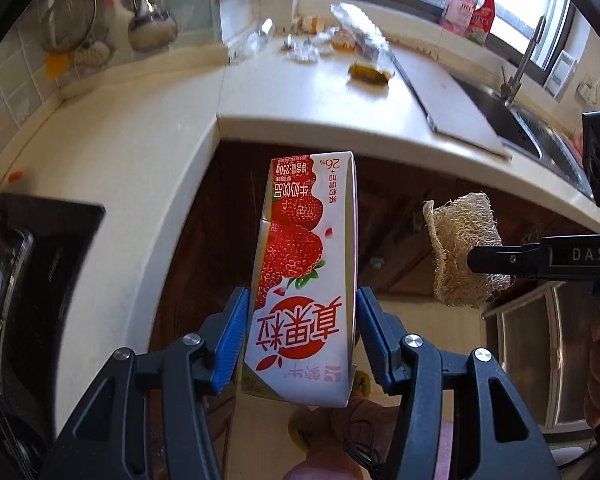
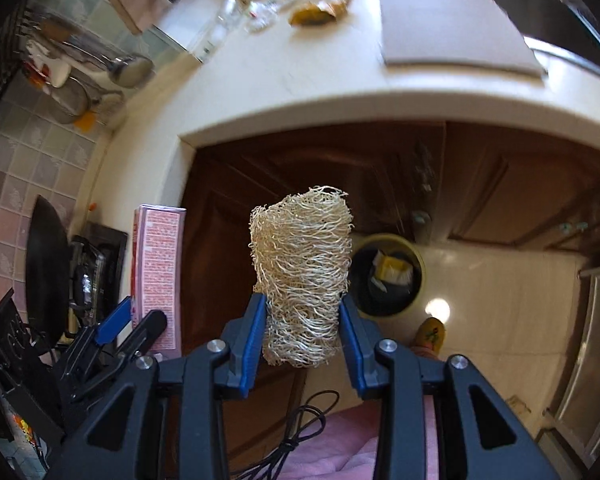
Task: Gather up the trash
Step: 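Carry the carton and loofah down over the bin and open both grippers, then raise both grippers from the bin back up to the counter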
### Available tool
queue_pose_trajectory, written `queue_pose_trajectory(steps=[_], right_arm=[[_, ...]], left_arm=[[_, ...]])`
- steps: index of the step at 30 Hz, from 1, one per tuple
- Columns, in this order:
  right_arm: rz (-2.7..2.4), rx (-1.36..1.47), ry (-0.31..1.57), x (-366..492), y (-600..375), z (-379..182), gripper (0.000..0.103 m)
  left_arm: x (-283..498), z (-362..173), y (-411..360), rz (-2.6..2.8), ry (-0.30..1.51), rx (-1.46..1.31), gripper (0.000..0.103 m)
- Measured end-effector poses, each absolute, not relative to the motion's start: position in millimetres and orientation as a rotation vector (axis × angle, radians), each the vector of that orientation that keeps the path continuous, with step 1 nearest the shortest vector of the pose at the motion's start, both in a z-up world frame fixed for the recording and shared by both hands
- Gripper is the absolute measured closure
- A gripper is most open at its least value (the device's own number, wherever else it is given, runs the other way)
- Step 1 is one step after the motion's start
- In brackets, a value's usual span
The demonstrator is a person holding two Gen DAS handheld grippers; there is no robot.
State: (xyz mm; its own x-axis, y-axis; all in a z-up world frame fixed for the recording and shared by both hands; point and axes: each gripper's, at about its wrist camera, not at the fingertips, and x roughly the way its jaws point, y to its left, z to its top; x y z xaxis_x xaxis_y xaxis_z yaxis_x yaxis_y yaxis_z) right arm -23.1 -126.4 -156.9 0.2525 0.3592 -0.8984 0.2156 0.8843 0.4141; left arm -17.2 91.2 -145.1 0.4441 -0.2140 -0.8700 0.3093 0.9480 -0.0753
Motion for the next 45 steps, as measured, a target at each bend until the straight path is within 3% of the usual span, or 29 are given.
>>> queue_pose_trajectory(steps=[6,12,21,26,38,42,45], right_arm=[[0.076,0.494,1.480,-20,-130,-251,0.067],[0.040,0.493,1.643,-16,-132,-359,0.067],[0.030,0.447,1.750,-3,-139,-434,0.067],[0.049,0.426,1.762,9,-142,-440,0.067],[0.058,0.430,1.756,42,-133,-444,0.061],[0.035,0.426,1.708,48,-127,-434,0.044],[0.030,0.437,1.677,49,-124,-421,0.041]], left_arm=[[-16,-216,73,-0.338,1.196,0.121,0.050],[-1,-324,46,-0.337,1.351,0.165,0.050],[39,-426,22,-0.332,1.489,0.177,0.048],[60,-439,31,-0.250,1.524,0.114,0.028],[48,-418,67,-0.092,1.500,0.051,0.028],[47,-397,72,-0.065,1.485,0.082,0.028],[48,-372,74,-0.066,1.449,0.076,0.028]])
